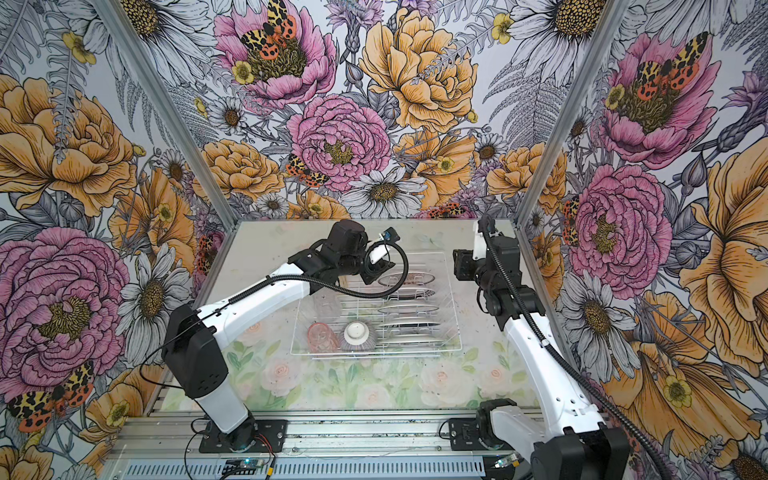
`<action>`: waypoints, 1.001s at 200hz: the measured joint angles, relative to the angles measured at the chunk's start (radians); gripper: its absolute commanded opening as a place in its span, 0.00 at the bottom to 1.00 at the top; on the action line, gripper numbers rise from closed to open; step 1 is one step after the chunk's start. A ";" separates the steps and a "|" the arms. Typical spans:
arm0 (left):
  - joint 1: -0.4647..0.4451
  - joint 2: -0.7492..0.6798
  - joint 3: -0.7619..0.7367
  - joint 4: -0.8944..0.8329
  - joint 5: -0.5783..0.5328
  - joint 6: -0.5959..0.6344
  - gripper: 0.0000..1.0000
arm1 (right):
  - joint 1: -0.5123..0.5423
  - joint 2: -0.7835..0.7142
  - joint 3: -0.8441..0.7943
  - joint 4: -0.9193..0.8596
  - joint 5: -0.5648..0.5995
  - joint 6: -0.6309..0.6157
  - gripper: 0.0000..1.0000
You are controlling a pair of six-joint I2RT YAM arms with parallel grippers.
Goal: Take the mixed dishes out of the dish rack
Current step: 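Reach the left gripper down onto the printed plate's rim while the right arm rises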
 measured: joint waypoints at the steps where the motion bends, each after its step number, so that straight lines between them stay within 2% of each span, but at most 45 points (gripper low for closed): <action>1: -0.004 0.006 0.008 -0.010 -0.001 0.009 0.39 | 0.001 0.000 0.001 -0.004 -0.001 0.000 0.54; 67: -0.079 0.124 0.174 -0.185 -0.084 0.144 0.37 | 0.013 0.002 0.002 -0.052 -0.011 0.004 0.54; 119: -0.094 0.222 0.239 -0.273 -0.135 0.192 0.36 | 0.013 -0.024 0.002 -0.053 -0.011 0.004 0.54; 200: -0.092 0.274 0.314 -0.295 -0.184 0.229 0.33 | 0.013 -0.047 0.002 -0.052 -0.012 0.003 0.54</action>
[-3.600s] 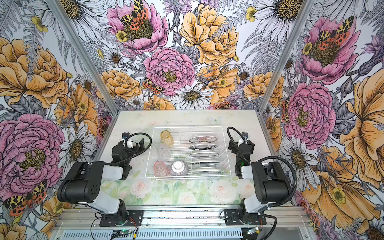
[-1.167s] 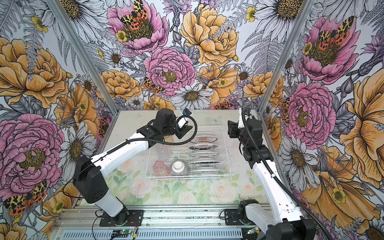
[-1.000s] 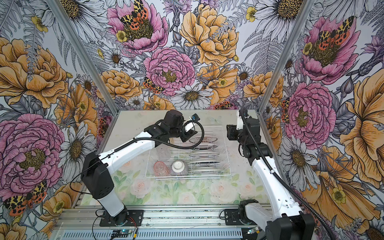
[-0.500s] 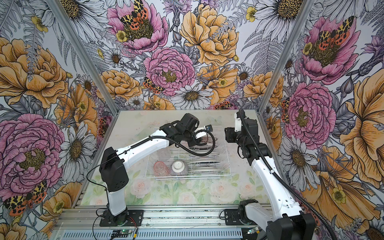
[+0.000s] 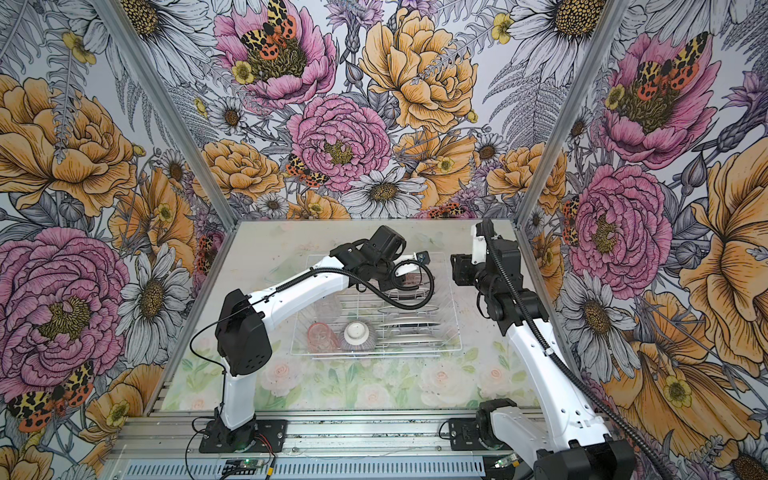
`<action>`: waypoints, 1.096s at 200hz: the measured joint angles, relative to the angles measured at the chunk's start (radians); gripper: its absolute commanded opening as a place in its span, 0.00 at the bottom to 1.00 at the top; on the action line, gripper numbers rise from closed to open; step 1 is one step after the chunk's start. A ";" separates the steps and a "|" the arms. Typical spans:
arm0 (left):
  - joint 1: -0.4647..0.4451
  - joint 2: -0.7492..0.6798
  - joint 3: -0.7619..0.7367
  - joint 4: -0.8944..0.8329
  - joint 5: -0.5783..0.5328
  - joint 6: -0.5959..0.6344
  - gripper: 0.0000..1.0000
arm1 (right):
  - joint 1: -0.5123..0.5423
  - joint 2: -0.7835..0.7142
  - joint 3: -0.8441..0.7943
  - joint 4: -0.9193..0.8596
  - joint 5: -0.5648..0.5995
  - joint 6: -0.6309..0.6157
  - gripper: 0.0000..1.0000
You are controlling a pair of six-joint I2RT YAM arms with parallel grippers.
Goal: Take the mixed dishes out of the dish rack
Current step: 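Reach the left gripper down onto the printed plate's rim while the right arm rises, then close the left gripper on the printed plate and lift it from the rack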
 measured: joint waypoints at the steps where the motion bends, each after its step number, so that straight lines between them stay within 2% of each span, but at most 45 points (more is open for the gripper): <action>1: 0.000 0.001 0.000 0.000 0.000 0.000 0.33 | 0.000 0.000 0.000 0.000 0.000 0.000 0.54; 143: 0.036 0.108 0.096 -0.029 -0.019 0.033 0.23 | 0.000 -0.011 -0.008 0.000 0.001 -0.003 0.54; 174: 0.037 0.120 0.110 -0.029 -0.020 0.036 0.16 | 0.000 -0.018 -0.014 -0.001 0.001 -0.005 0.54; 219: 0.039 0.127 0.122 -0.021 -0.043 0.056 0.11 | 0.000 -0.018 -0.016 0.000 0.002 -0.005 0.54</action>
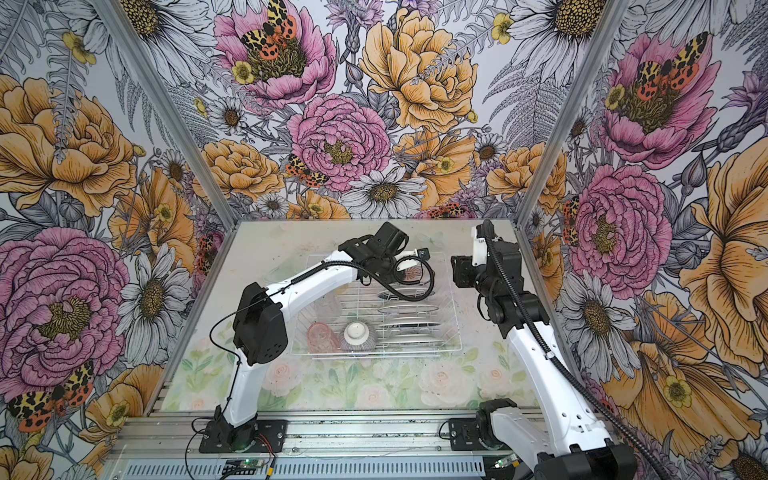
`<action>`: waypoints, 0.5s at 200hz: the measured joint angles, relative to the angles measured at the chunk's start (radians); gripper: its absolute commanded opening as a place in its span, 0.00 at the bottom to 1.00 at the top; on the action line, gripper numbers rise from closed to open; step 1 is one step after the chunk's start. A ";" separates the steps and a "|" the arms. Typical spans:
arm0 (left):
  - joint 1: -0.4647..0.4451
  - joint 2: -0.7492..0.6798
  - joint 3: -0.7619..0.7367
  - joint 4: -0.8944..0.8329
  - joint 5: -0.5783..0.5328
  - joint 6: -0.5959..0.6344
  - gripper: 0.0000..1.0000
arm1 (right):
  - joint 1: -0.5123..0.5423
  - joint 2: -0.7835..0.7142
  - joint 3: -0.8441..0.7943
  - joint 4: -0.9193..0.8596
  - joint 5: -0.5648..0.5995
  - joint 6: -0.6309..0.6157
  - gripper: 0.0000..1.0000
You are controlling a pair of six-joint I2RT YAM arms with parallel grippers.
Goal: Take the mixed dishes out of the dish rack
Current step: 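Close the left gripper on the printed plate and lift it from the rack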
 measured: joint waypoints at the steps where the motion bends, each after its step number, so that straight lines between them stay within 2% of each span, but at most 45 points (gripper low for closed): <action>1: 0.000 0.000 0.000 0.000 0.000 0.000 0.11 | 0.000 0.000 0.000 0.000 0.000 0.000 0.54; 22: 0.010 0.002 0.000 0.008 -0.010 0.000 0.10 | 0.000 -0.001 -0.006 0.000 0.000 0.000 0.54; 53: 0.019 0.013 0.016 0.008 -0.013 -0.001 0.02 | 0.000 -0.001 -0.014 -0.002 0.002 -0.004 0.54; 100: 0.019 0.020 0.028 0.007 -0.013 -0.001 0.00 | 0.000 -0.012 -0.019 -0.006 0.003 -0.006 0.54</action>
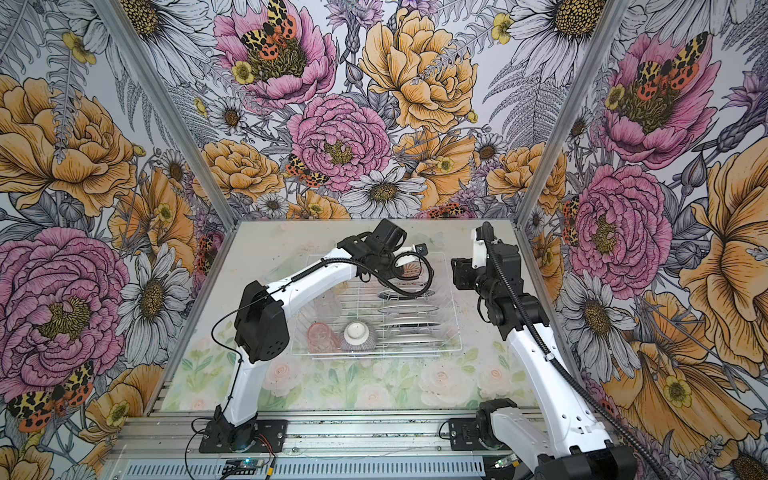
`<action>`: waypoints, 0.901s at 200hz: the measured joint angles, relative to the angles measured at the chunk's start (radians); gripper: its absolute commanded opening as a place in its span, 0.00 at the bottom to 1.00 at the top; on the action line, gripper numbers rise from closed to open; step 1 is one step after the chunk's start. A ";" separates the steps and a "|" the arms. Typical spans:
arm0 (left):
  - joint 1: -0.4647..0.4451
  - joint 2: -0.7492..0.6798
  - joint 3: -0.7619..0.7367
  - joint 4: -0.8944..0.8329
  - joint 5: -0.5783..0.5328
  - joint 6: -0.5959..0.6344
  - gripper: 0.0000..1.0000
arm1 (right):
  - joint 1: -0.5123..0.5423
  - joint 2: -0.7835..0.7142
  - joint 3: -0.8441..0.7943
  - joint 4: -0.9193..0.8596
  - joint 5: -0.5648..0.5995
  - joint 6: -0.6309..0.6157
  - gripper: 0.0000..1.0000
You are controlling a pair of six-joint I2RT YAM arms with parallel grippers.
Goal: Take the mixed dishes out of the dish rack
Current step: 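Close the left gripper on the printed plate and lift it from the rack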
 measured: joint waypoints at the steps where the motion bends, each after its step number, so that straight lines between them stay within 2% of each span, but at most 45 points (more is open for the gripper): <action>1: 0.000 0.000 0.000 0.000 0.000 0.000 0.00 | 0.000 0.000 0.000 0.000 0.000 0.000 0.54; 126: 0.000 0.000 0.002 0.000 -0.011 0.000 0.00 | 0.000 -0.014 -0.012 -0.002 0.000 -0.001 0.54; 180: -0.001 -0.048 -0.069 0.057 -0.023 -0.013 0.00 | 0.000 -0.014 -0.012 -0.002 0.000 -0.001 0.54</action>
